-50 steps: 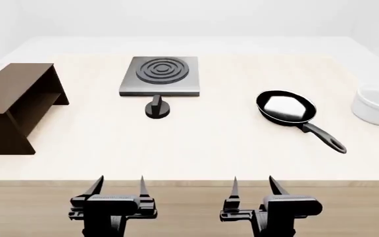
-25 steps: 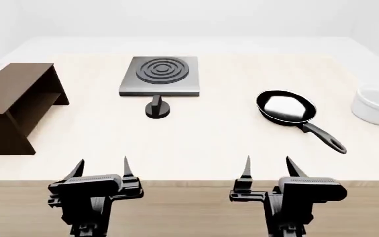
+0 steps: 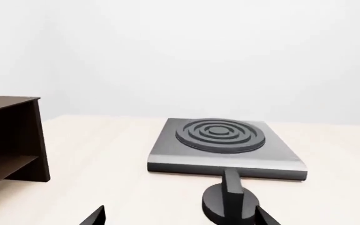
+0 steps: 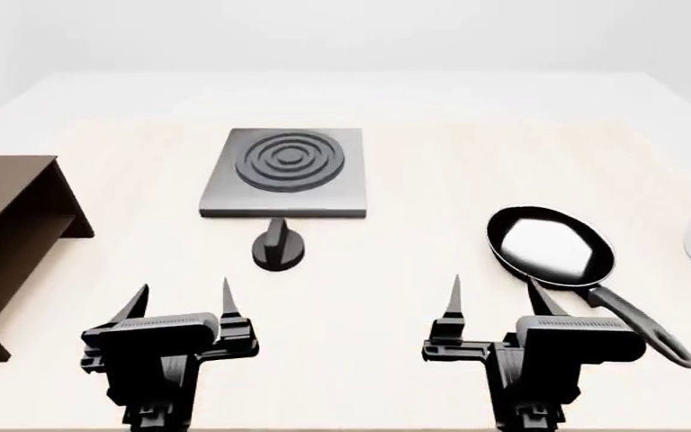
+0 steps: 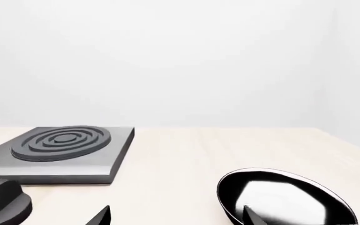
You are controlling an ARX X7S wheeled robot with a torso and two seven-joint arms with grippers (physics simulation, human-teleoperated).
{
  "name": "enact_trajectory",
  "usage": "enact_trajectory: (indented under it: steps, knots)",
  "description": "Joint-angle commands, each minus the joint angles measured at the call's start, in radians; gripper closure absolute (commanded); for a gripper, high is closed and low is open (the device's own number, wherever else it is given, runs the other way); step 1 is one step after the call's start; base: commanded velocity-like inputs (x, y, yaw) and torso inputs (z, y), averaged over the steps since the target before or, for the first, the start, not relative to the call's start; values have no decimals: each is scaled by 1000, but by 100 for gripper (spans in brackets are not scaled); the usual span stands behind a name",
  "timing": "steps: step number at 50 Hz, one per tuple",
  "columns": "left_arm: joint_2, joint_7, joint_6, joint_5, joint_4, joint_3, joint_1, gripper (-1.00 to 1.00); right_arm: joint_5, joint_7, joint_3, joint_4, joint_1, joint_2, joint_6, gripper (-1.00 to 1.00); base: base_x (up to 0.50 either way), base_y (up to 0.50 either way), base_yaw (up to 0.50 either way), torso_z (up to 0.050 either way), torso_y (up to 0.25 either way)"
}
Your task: Turn on the stove and put the frying pan on it.
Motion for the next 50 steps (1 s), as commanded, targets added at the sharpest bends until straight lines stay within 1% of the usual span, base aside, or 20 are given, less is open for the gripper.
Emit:
enact_trajectory:
  steps: [1, 16, 19, 21, 22, 27, 33, 42, 50]
  knots:
    - [-11, -9, 2, -7, 1, 11, 0, -100, 14, 8, -7, -4, 2, 11, 3, -100, 500, 0, 0, 0, 0]
    - [-23, -18, -1, -17, 3, 24, -4, -100, 21, 21, -19, -12, 9, 24, 17, -100, 500, 0, 0, 0, 0]
    - [-25, -21, -4, -20, 7, 25, -4, -100, 17, 22, -22, -13, 2, 27, -8, -100, 500, 0, 0, 0, 0]
    - [-26, -21, -5, -21, 7, 26, -5, -100, 23, 21, -25, -15, 8, 30, 17, -100, 391, 0, 0, 0, 0]
    - [-27, -22, -4, -20, 4, 26, -6, -100, 27, 18, -24, -13, 1, 29, -5, -100, 0, 0, 0, 0, 15]
    - [-35, -22, 4, -19, -15, 29, -13, -100, 22, 26, -28, -5, 0, 31, -18, -100, 0, 0, 0, 0, 0]
    - [-46, -44, 8, -14, -49, 4, -37, -100, 23, 30, -32, -1, -3, 35, -25, -100, 0, 0, 0, 0, 0]
    - [-51, -72, 115, 43, -281, 8, -91, -100, 27, 35, -38, 7, -2, 39, -32, -100, 0, 0, 0, 0, 0]
    - [-55, -95, 167, 54, -388, -4, -125, -100, 30, 39, -45, 14, 0, 44, -34, -100, 0, 0, 0, 0, 0]
